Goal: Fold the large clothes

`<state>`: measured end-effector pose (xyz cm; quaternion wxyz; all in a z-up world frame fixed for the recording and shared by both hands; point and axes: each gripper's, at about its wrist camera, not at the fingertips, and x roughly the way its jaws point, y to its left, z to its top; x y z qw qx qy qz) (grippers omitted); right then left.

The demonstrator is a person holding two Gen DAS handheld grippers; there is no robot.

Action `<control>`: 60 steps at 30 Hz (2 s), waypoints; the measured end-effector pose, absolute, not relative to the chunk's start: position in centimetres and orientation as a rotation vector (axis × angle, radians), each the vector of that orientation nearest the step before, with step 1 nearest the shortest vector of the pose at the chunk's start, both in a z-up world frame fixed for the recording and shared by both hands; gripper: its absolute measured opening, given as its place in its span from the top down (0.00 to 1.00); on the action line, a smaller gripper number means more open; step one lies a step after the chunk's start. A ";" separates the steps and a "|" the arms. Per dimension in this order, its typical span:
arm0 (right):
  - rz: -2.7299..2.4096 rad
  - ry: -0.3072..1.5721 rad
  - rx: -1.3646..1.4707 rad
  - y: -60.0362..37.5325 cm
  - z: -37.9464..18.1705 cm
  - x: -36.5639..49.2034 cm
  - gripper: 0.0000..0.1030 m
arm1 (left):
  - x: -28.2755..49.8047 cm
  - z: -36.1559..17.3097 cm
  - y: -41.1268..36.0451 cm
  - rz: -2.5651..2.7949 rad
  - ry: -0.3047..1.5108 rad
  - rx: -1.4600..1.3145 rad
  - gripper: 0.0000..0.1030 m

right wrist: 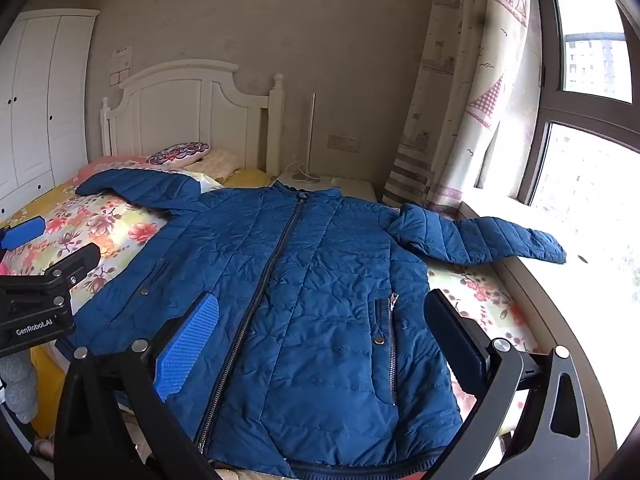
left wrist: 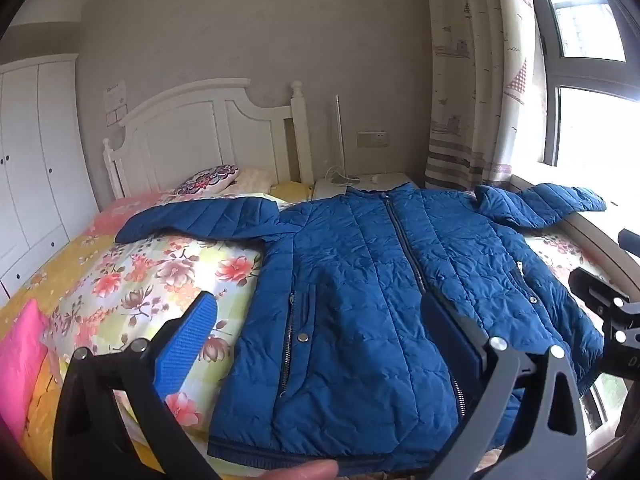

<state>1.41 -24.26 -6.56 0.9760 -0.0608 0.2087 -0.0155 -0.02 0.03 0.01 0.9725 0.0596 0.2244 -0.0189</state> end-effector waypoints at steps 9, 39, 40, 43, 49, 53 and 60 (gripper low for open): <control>-0.023 0.423 -0.109 -23.6 -7.2 2.1 0.04 | -0.1 -0.2 0.1 -0.038 0.471 0.112 0.02; -0.030 0.426 -0.082 -24.9 -6.5 1.6 0.04 | 0.0 -0.4 1.0 -0.035 0.475 0.109 0.02; -0.032 0.425 -0.080 -25.0 -6.5 1.5 0.04 | 0.0 -0.4 1.0 -0.035 0.475 0.110 0.02; -0.037 0.425 -0.073 -25.3 -6.4 1.5 0.04 | -0.1 -0.6 0.7 -0.035 0.477 0.111 0.02; -0.045 0.424 -0.068 -25.7 -6.3 1.5 0.04 | -0.1 -0.6 0.7 -0.036 0.478 0.112 0.02; -0.050 0.422 -0.072 -25.7 -6.3 1.4 0.04 | -0.1 -0.6 0.7 -0.036 0.481 0.112 0.02; -0.049 0.422 -0.072 -25.7 -6.3 1.4 0.04 | -0.1 -0.6 0.6 -0.037 0.481 0.113 0.02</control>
